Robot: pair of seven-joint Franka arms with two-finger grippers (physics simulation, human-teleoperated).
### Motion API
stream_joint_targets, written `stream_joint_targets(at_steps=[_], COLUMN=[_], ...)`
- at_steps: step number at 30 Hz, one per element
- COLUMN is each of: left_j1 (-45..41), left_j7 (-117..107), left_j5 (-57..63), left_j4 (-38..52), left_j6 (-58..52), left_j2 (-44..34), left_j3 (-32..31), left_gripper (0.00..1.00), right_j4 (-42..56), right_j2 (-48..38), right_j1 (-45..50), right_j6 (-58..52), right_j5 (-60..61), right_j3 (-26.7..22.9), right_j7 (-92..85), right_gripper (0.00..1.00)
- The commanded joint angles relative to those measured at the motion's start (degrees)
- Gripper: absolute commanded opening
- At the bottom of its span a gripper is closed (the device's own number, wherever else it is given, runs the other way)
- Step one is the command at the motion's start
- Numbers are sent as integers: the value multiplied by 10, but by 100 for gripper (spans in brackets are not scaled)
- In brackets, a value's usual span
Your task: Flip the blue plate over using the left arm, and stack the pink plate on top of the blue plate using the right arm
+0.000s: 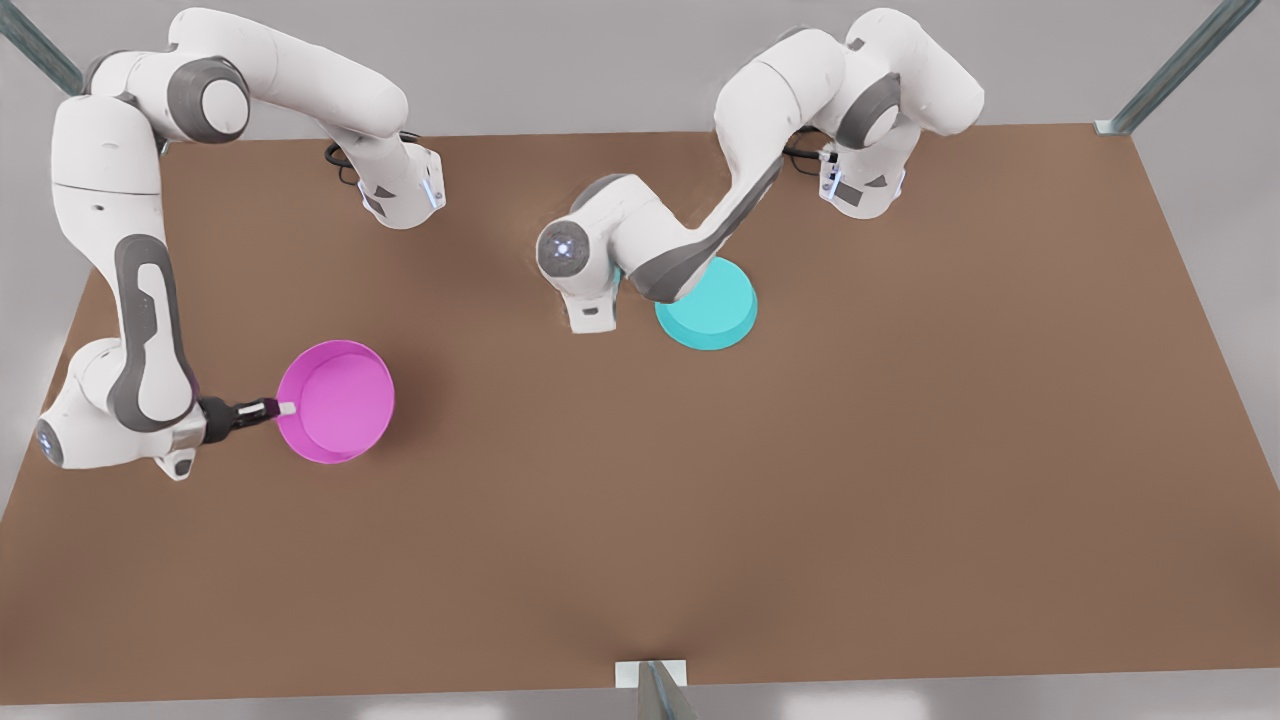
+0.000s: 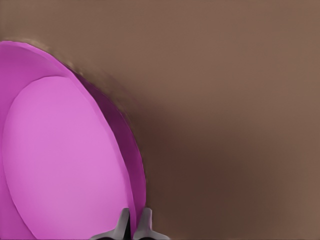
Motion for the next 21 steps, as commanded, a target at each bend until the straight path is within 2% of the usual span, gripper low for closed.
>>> stream_joint_targets(at_steps=[1,2,3,4,5,7,8,11,13,21], left_j1=[64,187,293,368,399,402,407,400,401,403], left_j7=[6,65,215,431,597,865,905,913,913,913], left_j5=[-89,-96,-96,-78,-8,136,143,159,182,180], left_j4=[0,0,0,1,0,-4,-4,-245,-367,-395], left_j6=[-11,-22,-69,-115,-117,-116,-112,-20,42,62], left_j2=[-24,-59,-78,-82,-82,-82,-89,-305,-386,-379], left_j3=[-1,-2,-1,1,2,2,4,-2,-26,-28], left_gripper=[94,96,97,100,100,100,100,100,100,100], right_j4=[-1,-15,-16,-16,-17,-27,-30,-30,-30,-29], right_j2=[1,0,1,1,0,1,0,1,1,-9], right_j1=[-2,0,3,17,18,29,31,68,112,320], right_j6=[1,2,6,9,10,41,47,69,97,199], right_j5=[2,17,17,17,17,18,19,29,54,145], right_j3=[12,21,34,42,57,81,92,101,101,107], right_j7=[0,12,18,21,21,26,35,50,70,218], right_gripper=[21,21,21,21,21,21,21,21,21,21])
